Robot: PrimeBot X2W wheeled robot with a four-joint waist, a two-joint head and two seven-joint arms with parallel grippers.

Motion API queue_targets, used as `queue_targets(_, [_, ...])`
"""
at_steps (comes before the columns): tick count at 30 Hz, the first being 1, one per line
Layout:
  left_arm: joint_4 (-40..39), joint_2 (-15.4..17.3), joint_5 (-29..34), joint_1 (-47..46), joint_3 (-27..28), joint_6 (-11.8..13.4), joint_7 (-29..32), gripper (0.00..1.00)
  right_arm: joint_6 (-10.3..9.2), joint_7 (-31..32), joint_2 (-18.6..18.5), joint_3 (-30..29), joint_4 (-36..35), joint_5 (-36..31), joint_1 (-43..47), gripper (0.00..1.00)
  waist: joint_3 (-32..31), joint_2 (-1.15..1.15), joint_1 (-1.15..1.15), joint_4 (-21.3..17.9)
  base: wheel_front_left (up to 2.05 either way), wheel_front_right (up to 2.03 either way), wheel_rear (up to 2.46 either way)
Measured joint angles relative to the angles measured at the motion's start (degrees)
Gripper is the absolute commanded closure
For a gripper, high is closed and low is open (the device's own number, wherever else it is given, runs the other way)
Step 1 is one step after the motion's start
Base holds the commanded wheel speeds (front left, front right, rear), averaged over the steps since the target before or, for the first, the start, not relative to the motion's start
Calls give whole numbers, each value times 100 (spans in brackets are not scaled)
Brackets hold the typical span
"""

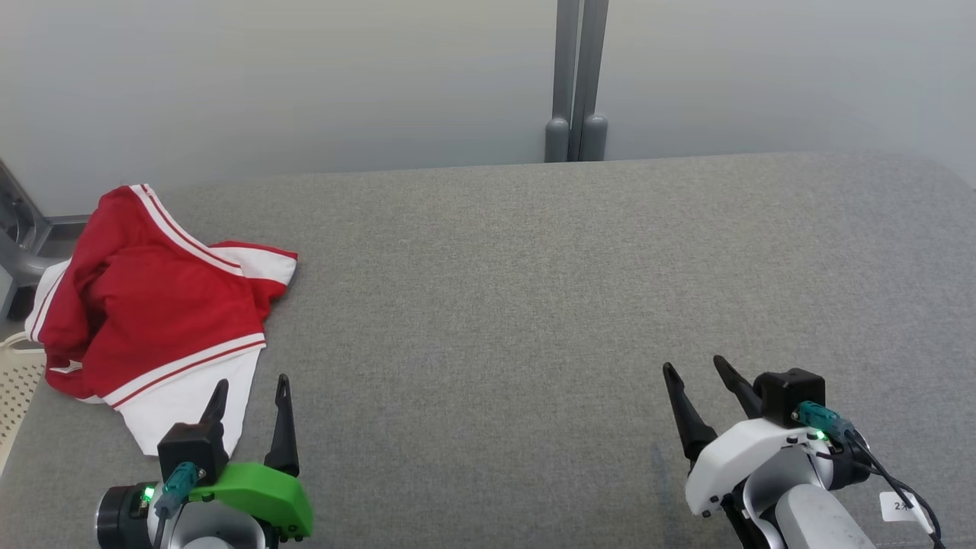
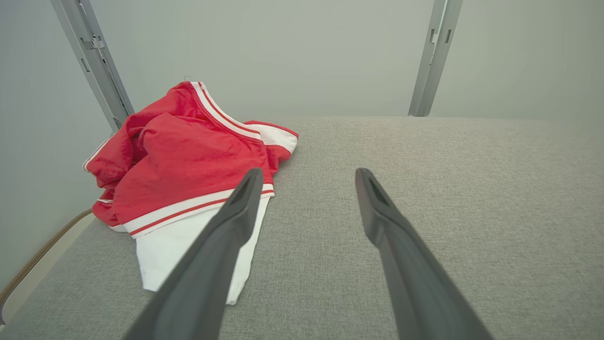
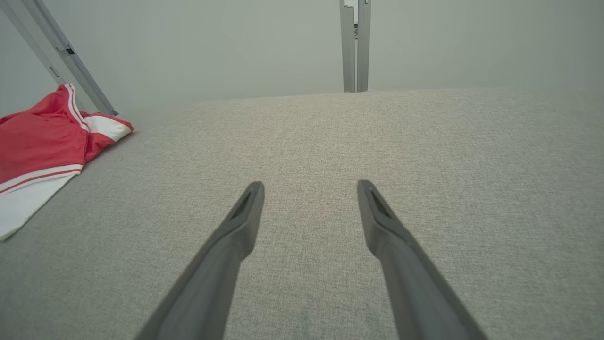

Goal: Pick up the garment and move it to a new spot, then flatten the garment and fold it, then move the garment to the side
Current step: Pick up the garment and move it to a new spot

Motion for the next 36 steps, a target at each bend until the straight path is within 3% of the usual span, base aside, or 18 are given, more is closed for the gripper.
queue_targets(18, [-21,21,-162,70,21,59,10,0,0,-40,-4,-38,-7,101,8,0,13,0,0,231,0,0,0])
queue_targets(36, [-248,250,-219,274,23,165,242,0,1,-233,-3,125,162,414,65,0,-38,0,0,1553,0,0,0])
